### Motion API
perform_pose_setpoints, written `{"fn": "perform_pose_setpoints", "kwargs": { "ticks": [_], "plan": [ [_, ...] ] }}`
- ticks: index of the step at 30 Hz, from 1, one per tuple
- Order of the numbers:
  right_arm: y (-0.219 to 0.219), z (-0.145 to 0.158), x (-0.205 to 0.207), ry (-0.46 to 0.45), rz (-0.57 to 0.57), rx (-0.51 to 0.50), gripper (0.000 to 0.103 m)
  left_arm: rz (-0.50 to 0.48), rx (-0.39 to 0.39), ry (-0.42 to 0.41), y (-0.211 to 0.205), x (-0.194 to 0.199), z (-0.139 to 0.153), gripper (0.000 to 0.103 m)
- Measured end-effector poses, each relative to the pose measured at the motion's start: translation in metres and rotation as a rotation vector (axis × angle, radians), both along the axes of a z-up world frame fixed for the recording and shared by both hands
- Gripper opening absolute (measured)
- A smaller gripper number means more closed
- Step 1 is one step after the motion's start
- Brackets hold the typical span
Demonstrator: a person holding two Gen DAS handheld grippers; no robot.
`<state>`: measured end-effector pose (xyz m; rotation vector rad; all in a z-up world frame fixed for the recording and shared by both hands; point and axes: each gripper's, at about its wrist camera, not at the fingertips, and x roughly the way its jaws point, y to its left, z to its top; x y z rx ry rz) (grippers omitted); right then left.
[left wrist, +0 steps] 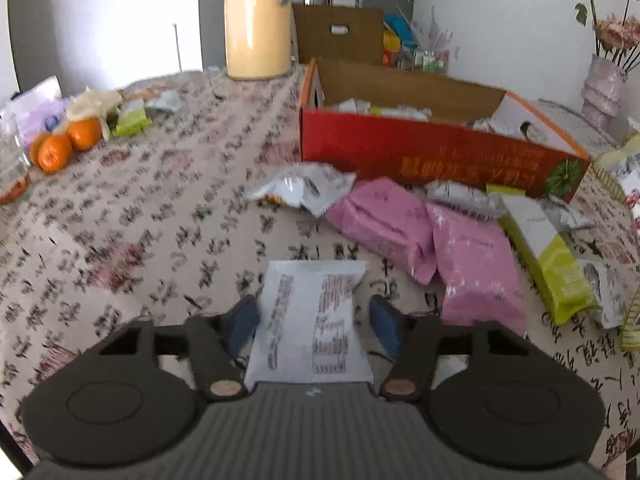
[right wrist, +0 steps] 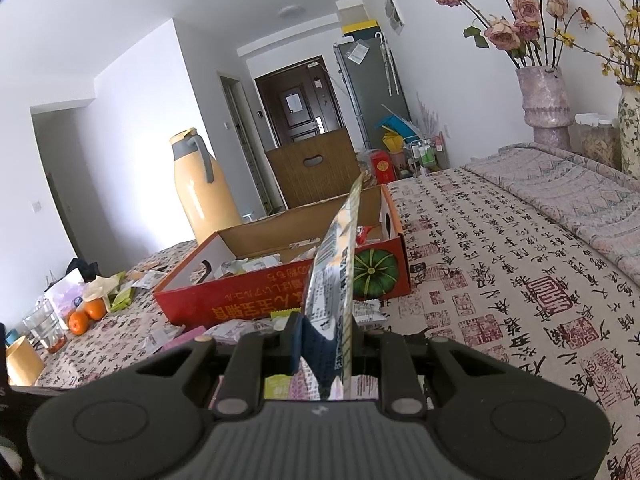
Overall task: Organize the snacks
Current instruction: 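Grasp a white sachet with left tool while right tool holds the chip bag, then carry both snacks into the cardboard box and open both tools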
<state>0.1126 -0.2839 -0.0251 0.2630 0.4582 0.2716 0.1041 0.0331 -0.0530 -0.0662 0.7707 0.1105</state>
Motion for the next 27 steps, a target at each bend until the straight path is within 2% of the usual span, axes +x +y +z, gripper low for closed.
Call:
{"fn": "perform_pose_setpoints", "kwargs": {
  "ticks": [5, 14, 20, 27],
  "plan": [
    [0.0, 0.0, 0.0, -0.001, 0.001, 0.0, 0.019, -0.001, 0.018, -0.016, -0.002, -0.003, -0.002, 0.048],
    [0.001, 0.001, -0.004, -0.007, 0.009, 0.001, 0.019, -0.035, 0.011, -0.052, -0.006, -0.01, 0.004, 0.037],
    [0.0, 0.003, -0.005, -0.015, 0.012, 0.002, 0.019, -0.043, 0.01, -0.088, -0.008, -0.014, 0.016, 0.037],
    [0.005, 0.011, 0.001, -0.038, 0.027, -0.01, 0.019, -0.07, 0.013, -0.166, -0.016, -0.011, 0.043, 0.037]
  ]
}}
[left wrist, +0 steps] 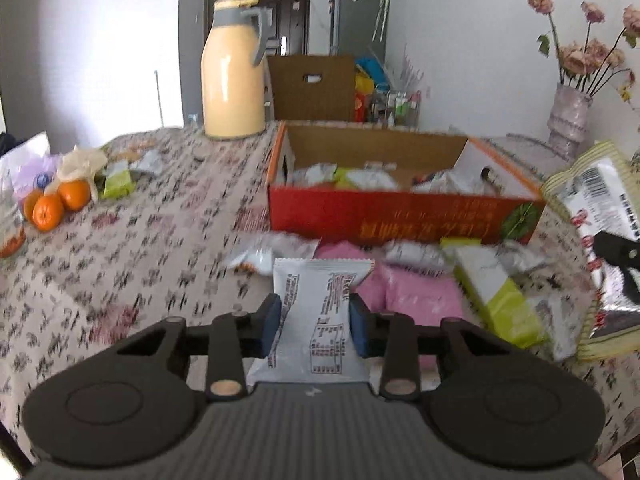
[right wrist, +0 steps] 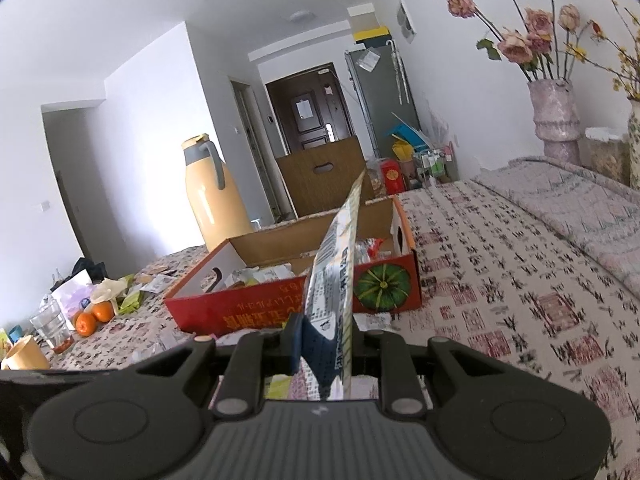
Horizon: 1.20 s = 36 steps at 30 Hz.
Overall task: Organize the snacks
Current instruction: 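Carry both snacks into the cardboard box and open both tools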
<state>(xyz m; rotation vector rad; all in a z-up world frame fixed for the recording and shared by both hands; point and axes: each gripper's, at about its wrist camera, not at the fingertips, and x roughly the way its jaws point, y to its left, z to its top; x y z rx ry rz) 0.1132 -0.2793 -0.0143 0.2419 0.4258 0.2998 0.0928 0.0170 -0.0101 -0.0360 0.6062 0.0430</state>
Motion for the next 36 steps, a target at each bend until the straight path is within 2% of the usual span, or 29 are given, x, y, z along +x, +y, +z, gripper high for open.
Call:
{"fn": "perform_pose_setpoints", "kwargs": {
  "ticks": [10, 19, 27, 36],
  "plan": [
    [0.009, 0.023, 0.041, -0.056, 0.032, 0.004, 0.019, -0.043, -0.009, -0.092, -0.018, 0.035, 0.038, 0.037],
    [0.018, 0.039, 0.109, -0.072, 0.045, 0.006, 0.019, -0.051, 0.013, -0.141, -0.03, 0.091, 0.061, 0.037],
    [0.027, 0.044, 0.176, -0.037, 0.063, 0.009, 0.019, -0.032, 0.008, -0.127, -0.03, 0.145, 0.06, 0.037],
    [0.039, 0.017, 0.228, 0.037, 0.087, 0.036, 0.019, 0.011, -0.018, -0.082, -0.019, 0.19, 0.035, 0.037]
  ]
}}
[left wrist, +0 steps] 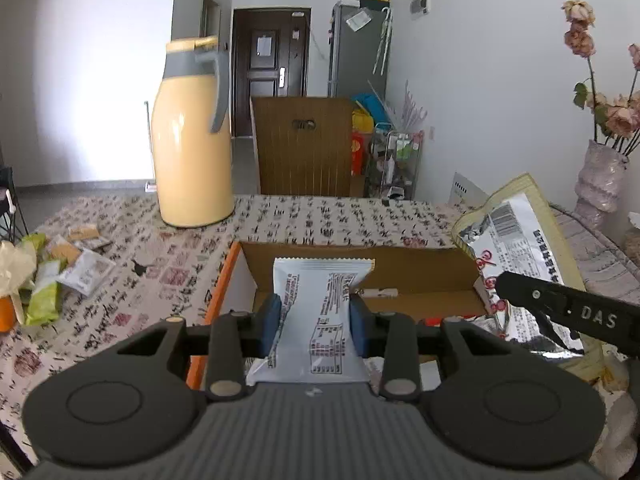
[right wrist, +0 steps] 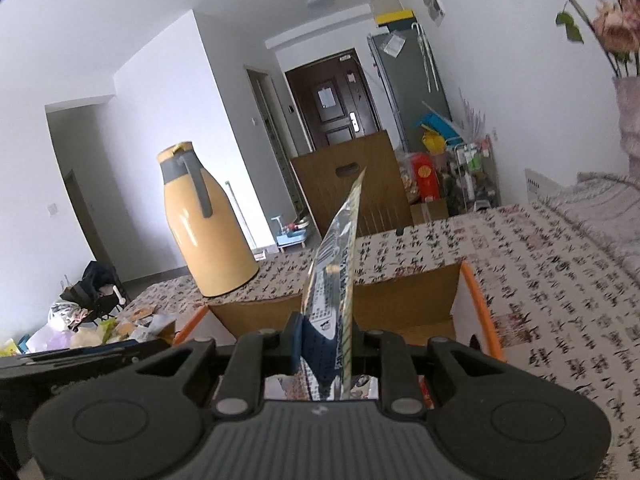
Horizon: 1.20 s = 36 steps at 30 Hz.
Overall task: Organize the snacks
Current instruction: 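Carry both snacks into the cardboard box and open both tools, then withdraw both tools from the box toward the remaining snacks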
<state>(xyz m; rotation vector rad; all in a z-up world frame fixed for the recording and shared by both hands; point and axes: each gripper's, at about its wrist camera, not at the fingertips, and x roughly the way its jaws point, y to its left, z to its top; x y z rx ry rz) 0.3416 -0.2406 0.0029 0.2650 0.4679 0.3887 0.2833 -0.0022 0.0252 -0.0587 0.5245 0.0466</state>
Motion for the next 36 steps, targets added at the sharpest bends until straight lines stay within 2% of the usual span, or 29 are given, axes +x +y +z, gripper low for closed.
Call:
{"fn": "perform_pose_setpoints", "kwargs": {
  "ticks": [5, 14, 15, 18, 19, 20, 21, 22, 23, 24, 25, 27, 36],
  "plan": [
    [-0.001, -0.012, 0.007, 0.031, 0.011, 0.012, 0.019, -0.007, -0.019, 0.024, 0.006, 0.008, -0.012, 0.037],
    [0.006, -0.025, 0.007, 0.066, 0.016, -0.031, 0.02, -0.014, -0.009, 0.05, 0.004, 0.009, -0.021, 0.04],
    [0.006, -0.024, 0.005, 0.063, 0.016, -0.035, 0.022, -0.017, -0.01, 0.047, 0.003, 0.008, -0.021, 0.042],
    [0.006, -0.022, 0.0, 0.046, 0.004, -0.053, 0.023, 0.001, -0.001, 0.021, 0.003, 0.004, -0.018, 0.068],
    [0.005, -0.021, -0.001, 0.043, -0.001, -0.055, 0.031, 0.01, 0.002, 0.008, 0.003, 0.002, -0.016, 0.079],
    [0.005, -0.021, -0.001, 0.04, -0.008, -0.058, 0.038, 0.018, 0.007, -0.005, 0.003, 0.0, -0.015, 0.086],
    [0.004, -0.02, -0.002, 0.037, -0.019, -0.066, 0.053, 0.023, 0.01, -0.015, 0.003, -0.002, -0.013, 0.089],
    [0.004, -0.02, -0.003, 0.033, -0.028, -0.074, 0.063, 0.026, 0.008, -0.021, 0.003, -0.003, -0.013, 0.098],
    [0.003, -0.02, -0.003, 0.03, -0.036, -0.082, 0.065, 0.034, 0.008, -0.03, 0.003, -0.004, -0.012, 0.103],
    [0.002, -0.02, -0.004, 0.025, -0.043, -0.086, 0.073, 0.043, 0.012, -0.041, 0.002, -0.006, -0.011, 0.103],
    [0.001, -0.019, -0.005, 0.021, -0.049, -0.088, 0.086, 0.045, 0.011, -0.043, 0.003, -0.006, -0.01, 0.103],
    [0.0, -0.018, -0.007, 0.005, -0.066, -0.1, 0.103, 0.044, 0.003, -0.042, 0.004, -0.006, -0.01, 0.103],
    [0.0, -0.017, -0.008, -0.011, -0.082, -0.114, 0.103, 0.046, 0.002, -0.039, 0.003, -0.006, -0.011, 0.103]
  ]
}}
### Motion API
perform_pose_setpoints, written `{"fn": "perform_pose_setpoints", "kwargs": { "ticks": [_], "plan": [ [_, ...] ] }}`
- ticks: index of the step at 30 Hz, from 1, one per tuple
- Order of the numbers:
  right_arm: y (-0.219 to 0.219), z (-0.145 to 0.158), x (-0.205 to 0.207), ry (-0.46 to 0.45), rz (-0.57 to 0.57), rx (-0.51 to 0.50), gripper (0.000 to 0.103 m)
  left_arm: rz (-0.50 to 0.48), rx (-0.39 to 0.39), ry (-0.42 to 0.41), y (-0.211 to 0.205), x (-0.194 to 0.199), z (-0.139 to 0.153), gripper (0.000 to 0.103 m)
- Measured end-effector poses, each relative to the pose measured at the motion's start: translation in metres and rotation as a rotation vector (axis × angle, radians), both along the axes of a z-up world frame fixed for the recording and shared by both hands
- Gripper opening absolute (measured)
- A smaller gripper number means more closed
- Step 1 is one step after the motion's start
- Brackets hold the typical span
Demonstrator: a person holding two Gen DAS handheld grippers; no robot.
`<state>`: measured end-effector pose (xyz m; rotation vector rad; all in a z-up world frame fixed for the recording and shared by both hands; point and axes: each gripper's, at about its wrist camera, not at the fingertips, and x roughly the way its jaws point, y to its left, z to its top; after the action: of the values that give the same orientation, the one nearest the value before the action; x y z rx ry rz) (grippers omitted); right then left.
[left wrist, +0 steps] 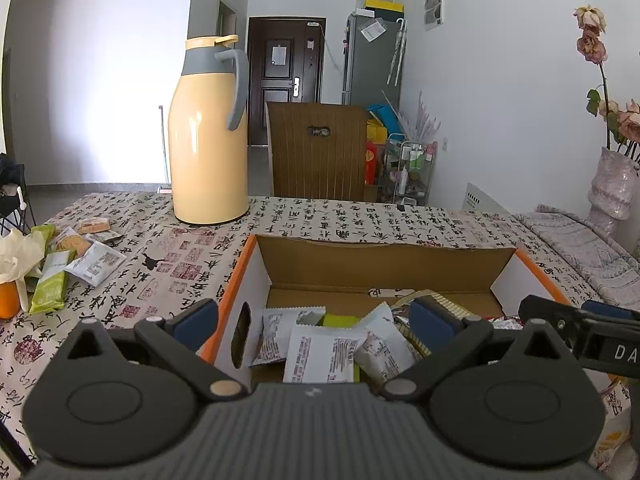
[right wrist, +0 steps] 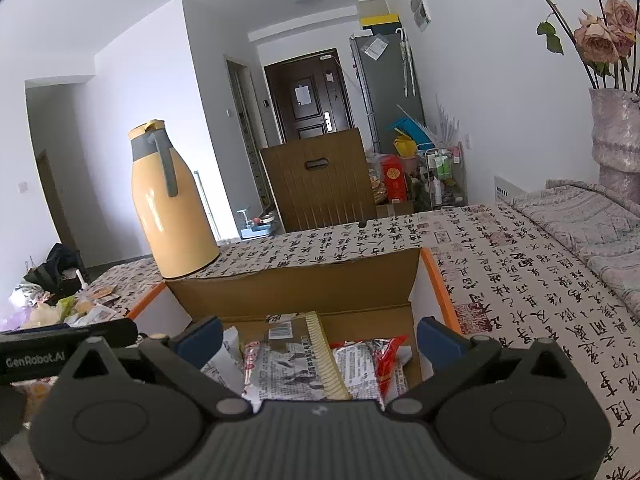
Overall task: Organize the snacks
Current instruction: 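Withdraw both tools from the box toward the remaining snacks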
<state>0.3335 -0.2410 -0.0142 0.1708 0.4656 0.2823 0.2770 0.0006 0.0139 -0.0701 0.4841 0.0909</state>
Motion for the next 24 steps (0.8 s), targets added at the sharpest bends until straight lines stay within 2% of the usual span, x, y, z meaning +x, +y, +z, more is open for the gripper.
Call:
{"fn": "perform_pose_setpoints", "kwargs": {
  "ticks": [11, 24],
  "plan": [
    [0.001, 0.015, -0.01, -0.039, -0.008, -0.044, 0.103, 0.005, 0.001, -0.013, -0.002, -0.009, 0.013, 0.103],
    [-0.003, 0.042, -0.061, -0.086, -0.014, -0.079, 0.103, -0.009, 0.032, -0.043, -0.007, -0.059, 0.033, 0.103]
  ]
}}
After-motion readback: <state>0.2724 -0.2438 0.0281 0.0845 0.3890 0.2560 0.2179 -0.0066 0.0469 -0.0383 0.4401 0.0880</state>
